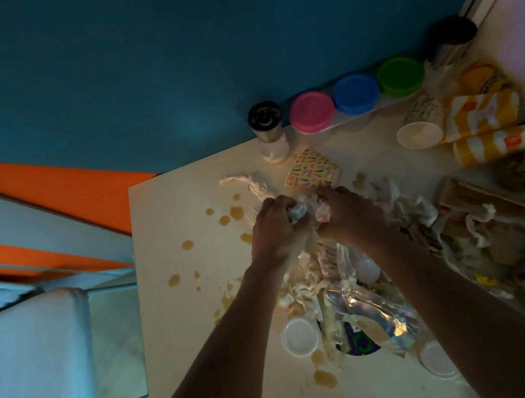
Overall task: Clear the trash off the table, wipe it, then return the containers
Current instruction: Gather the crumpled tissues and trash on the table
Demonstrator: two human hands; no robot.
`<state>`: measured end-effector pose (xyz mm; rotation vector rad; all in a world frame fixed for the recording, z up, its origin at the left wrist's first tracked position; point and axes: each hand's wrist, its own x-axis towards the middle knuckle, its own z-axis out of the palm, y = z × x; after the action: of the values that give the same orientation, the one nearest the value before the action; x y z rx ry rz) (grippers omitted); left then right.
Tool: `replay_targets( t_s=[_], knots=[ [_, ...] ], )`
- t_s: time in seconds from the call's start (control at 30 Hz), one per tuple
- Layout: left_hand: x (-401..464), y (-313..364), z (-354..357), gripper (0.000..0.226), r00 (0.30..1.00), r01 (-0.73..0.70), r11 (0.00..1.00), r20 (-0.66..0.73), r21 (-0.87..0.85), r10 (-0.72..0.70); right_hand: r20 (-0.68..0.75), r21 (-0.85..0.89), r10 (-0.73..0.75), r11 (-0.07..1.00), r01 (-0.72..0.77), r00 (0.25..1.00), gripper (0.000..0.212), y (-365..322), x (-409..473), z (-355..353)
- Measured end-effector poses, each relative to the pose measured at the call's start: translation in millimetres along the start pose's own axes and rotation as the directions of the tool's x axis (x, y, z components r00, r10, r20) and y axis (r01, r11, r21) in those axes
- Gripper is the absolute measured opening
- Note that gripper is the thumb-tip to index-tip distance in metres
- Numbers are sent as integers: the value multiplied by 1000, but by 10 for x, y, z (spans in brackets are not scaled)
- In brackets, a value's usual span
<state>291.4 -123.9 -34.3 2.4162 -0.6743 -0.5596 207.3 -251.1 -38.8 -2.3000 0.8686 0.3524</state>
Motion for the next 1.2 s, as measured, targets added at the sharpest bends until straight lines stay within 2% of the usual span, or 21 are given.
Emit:
replay_targets(
  t_s=[0.1, 0.17, 0.23, 0.37, 0.43, 0.5, 0.6, 0.67, 0.73, 0.8, 0.87, 0.93, 1.07, 1.2],
  knots=[
    [60, -15, -178, 29, 997, 51, 994, -57, -99, -57, -52, -25, -7, 1000, 5, 999, 55, 14, 70, 13],
    [200, -41, -268, 30, 989, 94, 990, -106, -102, -105, -82, -28, -14, 1000, 12, 997, 51, 13, 79, 6],
    [385, -81, -330, 38, 988, 99, 995, -120, 1, -99, -146, 22, -28, 999, 31, 989, 45, 23, 54, -18],
    [689, -165, -317, 34, 997, 79, 963, -25, 256, -75, -295, 226, -58, 966, 129, 954, 29, 52, -70, -177],
    [733, -192, -285, 36, 997, 64, 946, 11, 318, -72, -283, 295, -47, 946, 134, 958, 27, 91, -151, -275],
    [739, -217, -281, 35, 998, 67, 944, -6, 324, -69, -222, 271, -48, 956, 109, 974, 25, 141, -215, -310],
    [676, -209, -368, 28, 994, 29, 976, -111, 216, -5, -67, 115, -23, 993, 30, 997, 43, 191, -270, -275],
    [580, -175, -455, 33, 982, -44, 987, -177, 154, 71, 17, -29, 7, 1000, -7, 1000, 60, 205, -286, -196],
    [458, -155, -524, 38, 967, -113, 987, -217, 118, 137, 2, -165, 9, 986, -9, 1000, 67, 235, -275, -85],
    [311, -152, -575, 34, 946, -175, 981, -261, 82, 191, -53, -225, -10, 974, -2, 999, 60, 242, -284, -2],
    [167, -168, -604, 30, 923, -224, 973, -307, 57, 231, -113, -219, -23, 976, -2, 993, 52, 232, -310, 28],
    [5, -187, -625, 35, 916, -213, 977, -346, 4, 201, -163, -180, -22, 984, -8, 986, 44, 217, -366, 6],
    [-271, -317, -633, 40, 934, -88, 989, -354, -121, 39, -220, -96, -62, 994, 42, 973, 37, 229, -471, -79],
    [-590, -351, -623, 25, 899, 37, 963, -412, -269, -150, -311, 101, -19, 994, 53, 950, 42, 164, -630, -229]
  ],
)
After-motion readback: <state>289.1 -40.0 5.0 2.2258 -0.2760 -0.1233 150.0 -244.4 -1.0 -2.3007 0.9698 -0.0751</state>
